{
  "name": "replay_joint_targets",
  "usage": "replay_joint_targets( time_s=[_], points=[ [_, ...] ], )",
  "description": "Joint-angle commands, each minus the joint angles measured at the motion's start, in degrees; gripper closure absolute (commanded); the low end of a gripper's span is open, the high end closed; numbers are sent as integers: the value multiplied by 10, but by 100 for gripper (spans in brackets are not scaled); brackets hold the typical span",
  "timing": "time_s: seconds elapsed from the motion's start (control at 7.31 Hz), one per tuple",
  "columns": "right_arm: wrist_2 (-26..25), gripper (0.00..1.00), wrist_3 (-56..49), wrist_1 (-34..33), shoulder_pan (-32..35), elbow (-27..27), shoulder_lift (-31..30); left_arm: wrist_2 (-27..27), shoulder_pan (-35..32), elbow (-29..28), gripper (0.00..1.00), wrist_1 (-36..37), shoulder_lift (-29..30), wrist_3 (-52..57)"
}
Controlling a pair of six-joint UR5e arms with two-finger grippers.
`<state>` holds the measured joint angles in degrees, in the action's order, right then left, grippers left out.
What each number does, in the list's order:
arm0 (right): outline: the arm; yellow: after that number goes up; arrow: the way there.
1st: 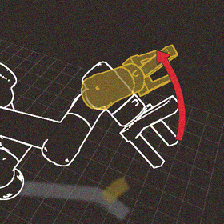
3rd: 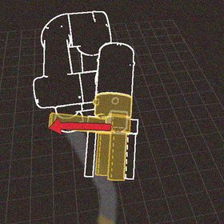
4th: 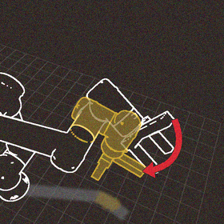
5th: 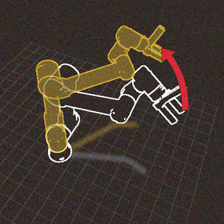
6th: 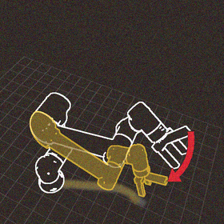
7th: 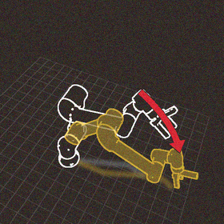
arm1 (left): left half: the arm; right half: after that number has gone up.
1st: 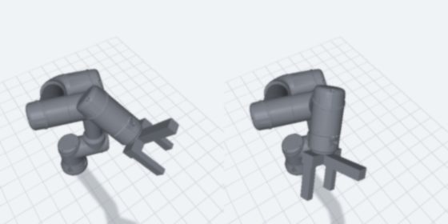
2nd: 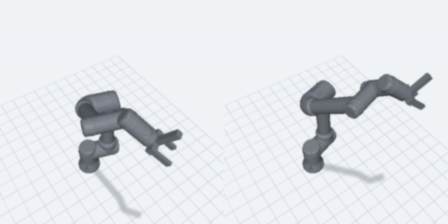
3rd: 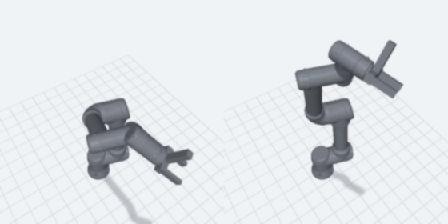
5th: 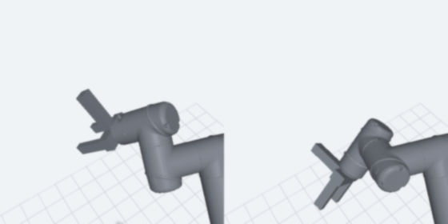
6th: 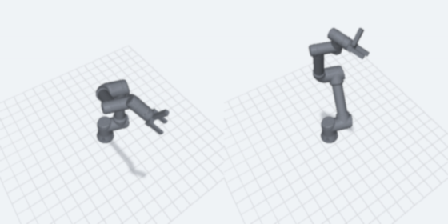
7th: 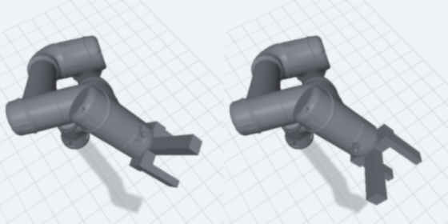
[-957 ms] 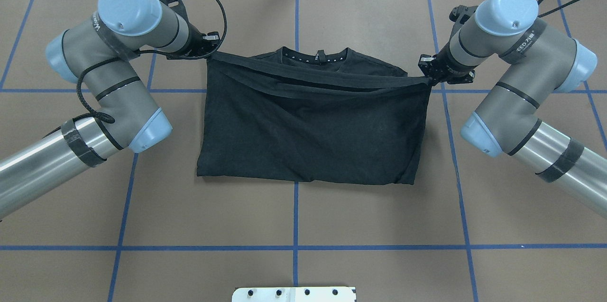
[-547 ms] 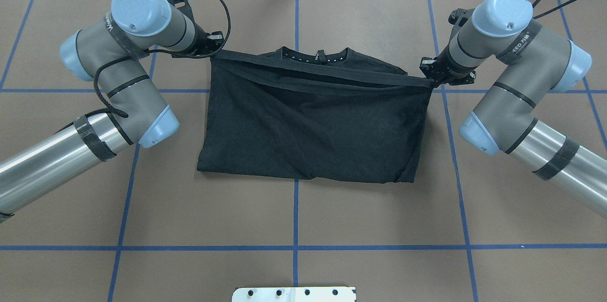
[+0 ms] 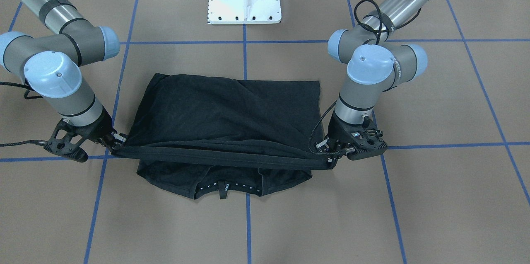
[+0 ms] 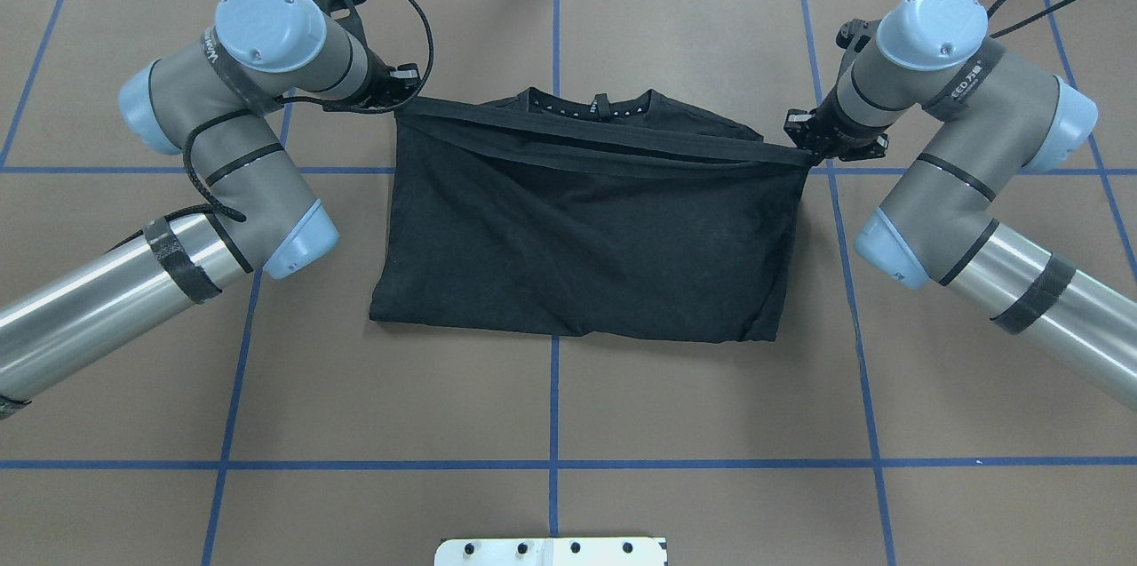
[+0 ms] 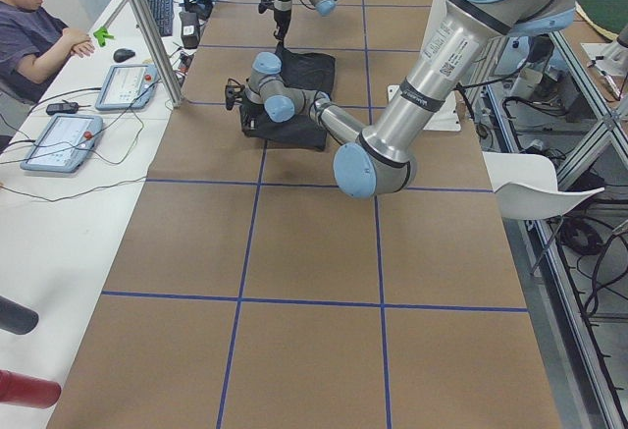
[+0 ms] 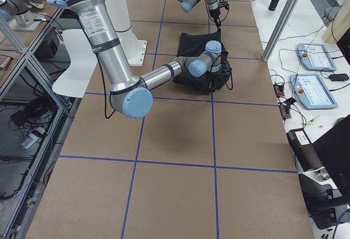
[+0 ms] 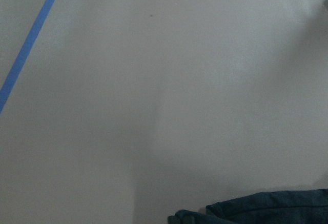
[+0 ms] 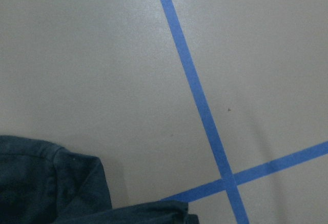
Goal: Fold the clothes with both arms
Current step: 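Lower the hem onto the collar and open both grippers, then raise the right gripper away while the left moves to the folded shirt's side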
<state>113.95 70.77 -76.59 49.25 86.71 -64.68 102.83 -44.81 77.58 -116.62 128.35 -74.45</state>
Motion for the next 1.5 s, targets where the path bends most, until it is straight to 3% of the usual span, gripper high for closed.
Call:
replay_joint_targets(
  time_s=[0.0, 0.27, 0.41, 0.68, 0.82, 1.37],
  points=[
    [-5, 1, 0, 0, 1, 0, 6, 1, 0, 3, 1, -3, 0, 1],
    [-6, 0, -3, -7, 12, 1, 25, 7, -3, 26, 0, -6, -6, 70],
    [9, 0, -9, -8, 18, 6, 25, 8, -3, 73, 0, -4, -37, 110],
    [45, 0, -47, -8, 35, 16, 18, 88, -2, 173, 0, -4, -103, 114],
    [61, 0, -88, -8, 43, 21, 7, 97, 7, 212, 0, -4, -123, 110],
    [64, 0, -114, -6, 47, 54, -22, 103, 106, 280, 0, -7, -208, 85]
  ],
)
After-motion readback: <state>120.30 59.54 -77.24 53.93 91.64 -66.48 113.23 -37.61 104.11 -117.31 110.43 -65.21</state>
